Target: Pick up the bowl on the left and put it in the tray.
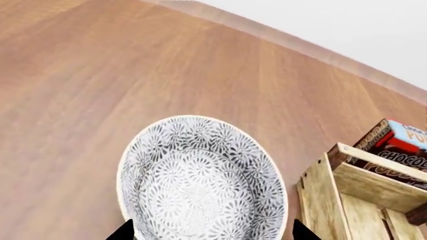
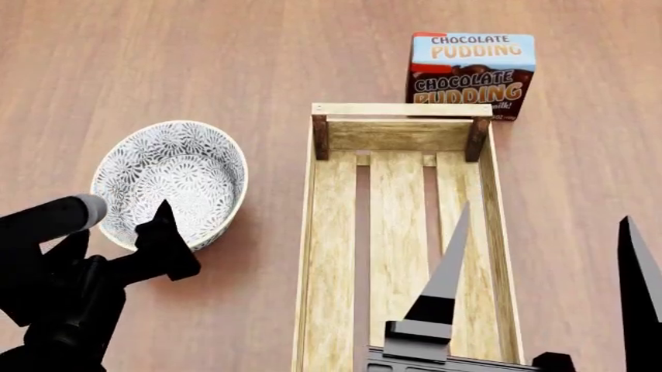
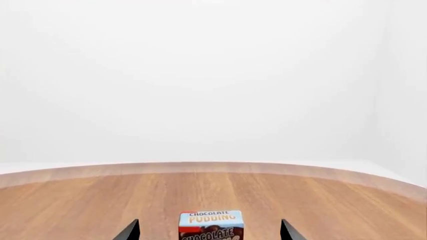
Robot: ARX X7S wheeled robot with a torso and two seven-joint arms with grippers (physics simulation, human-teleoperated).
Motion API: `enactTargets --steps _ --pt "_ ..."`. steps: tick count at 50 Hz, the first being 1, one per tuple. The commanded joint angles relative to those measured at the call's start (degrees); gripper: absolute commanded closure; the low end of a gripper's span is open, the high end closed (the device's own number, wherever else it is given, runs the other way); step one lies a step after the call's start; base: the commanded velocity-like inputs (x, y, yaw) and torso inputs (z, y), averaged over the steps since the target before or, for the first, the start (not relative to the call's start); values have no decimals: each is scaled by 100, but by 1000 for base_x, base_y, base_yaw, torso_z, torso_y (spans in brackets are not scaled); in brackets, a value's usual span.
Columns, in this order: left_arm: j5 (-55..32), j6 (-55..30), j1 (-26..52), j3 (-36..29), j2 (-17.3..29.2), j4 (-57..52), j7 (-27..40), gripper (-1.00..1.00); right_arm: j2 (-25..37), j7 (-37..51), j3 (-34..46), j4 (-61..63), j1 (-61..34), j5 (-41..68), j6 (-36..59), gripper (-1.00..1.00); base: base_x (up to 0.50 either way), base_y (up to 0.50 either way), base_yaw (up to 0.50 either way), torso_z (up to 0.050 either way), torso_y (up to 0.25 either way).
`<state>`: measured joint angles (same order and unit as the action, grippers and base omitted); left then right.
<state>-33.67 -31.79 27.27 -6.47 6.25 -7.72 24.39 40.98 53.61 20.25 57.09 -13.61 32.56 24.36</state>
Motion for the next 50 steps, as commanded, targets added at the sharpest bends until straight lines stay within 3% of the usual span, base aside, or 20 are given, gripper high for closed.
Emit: enactTargets --steps 1,50 --pt "-159 197 133 48 -67 475 -137 -100 40 55 3 21 -26 54 -2 -100 0 0 0 0 0" --pt "-663 699 485 171 -155 1683 -64 -100 202 193 83 -15 -20 89 -218 -100 0 0 0 0 0"
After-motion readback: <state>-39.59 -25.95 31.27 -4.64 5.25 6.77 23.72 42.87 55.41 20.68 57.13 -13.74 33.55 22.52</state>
